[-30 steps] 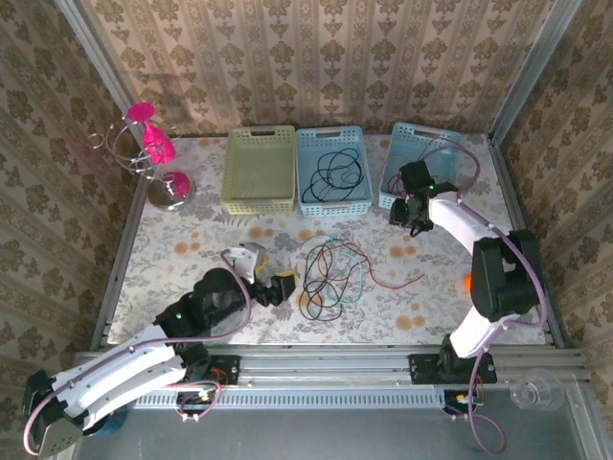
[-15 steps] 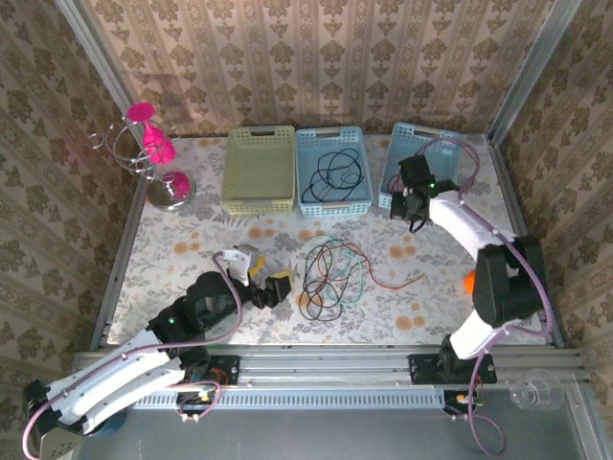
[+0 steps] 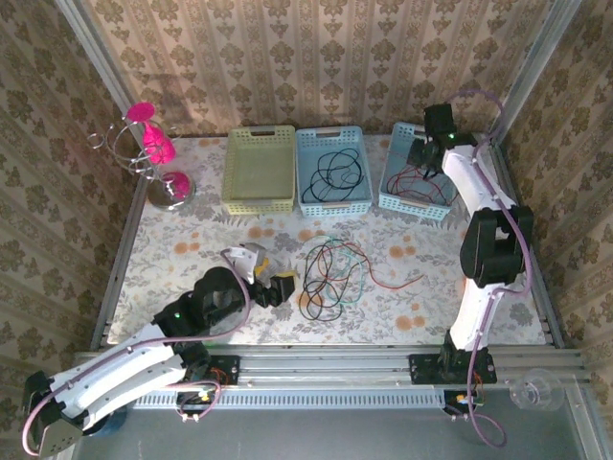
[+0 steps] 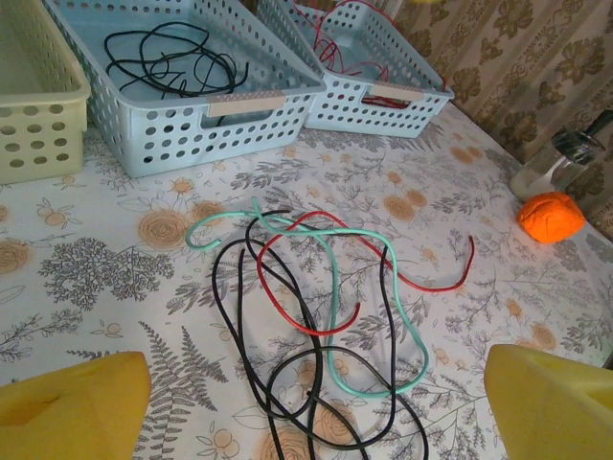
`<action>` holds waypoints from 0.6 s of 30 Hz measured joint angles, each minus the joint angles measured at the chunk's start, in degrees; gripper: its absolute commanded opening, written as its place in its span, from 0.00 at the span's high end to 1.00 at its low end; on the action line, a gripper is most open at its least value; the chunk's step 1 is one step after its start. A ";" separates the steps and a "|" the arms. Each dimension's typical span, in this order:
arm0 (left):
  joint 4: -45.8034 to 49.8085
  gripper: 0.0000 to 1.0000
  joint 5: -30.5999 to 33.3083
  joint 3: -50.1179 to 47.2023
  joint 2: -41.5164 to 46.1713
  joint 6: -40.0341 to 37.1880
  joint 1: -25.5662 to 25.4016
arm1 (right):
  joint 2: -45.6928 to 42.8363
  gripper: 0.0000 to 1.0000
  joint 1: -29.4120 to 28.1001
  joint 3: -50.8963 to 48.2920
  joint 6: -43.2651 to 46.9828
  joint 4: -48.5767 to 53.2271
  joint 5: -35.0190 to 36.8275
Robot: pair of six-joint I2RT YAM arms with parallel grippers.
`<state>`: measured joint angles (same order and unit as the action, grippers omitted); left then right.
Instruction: Untangle the cables
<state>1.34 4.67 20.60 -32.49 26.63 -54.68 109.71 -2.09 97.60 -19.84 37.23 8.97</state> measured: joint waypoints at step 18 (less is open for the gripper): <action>-3.17 0.12 0.26 1.97 -24.90 2.99 -0.44 | -43.82 0.48 -24.61 -55.89 -6.21 -14.25 -4.42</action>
<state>-1.83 4.93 22.57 -57.39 29.63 -55.11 65.89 -26.70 41.71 -26.04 22.98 4.56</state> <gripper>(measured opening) 0.888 0.526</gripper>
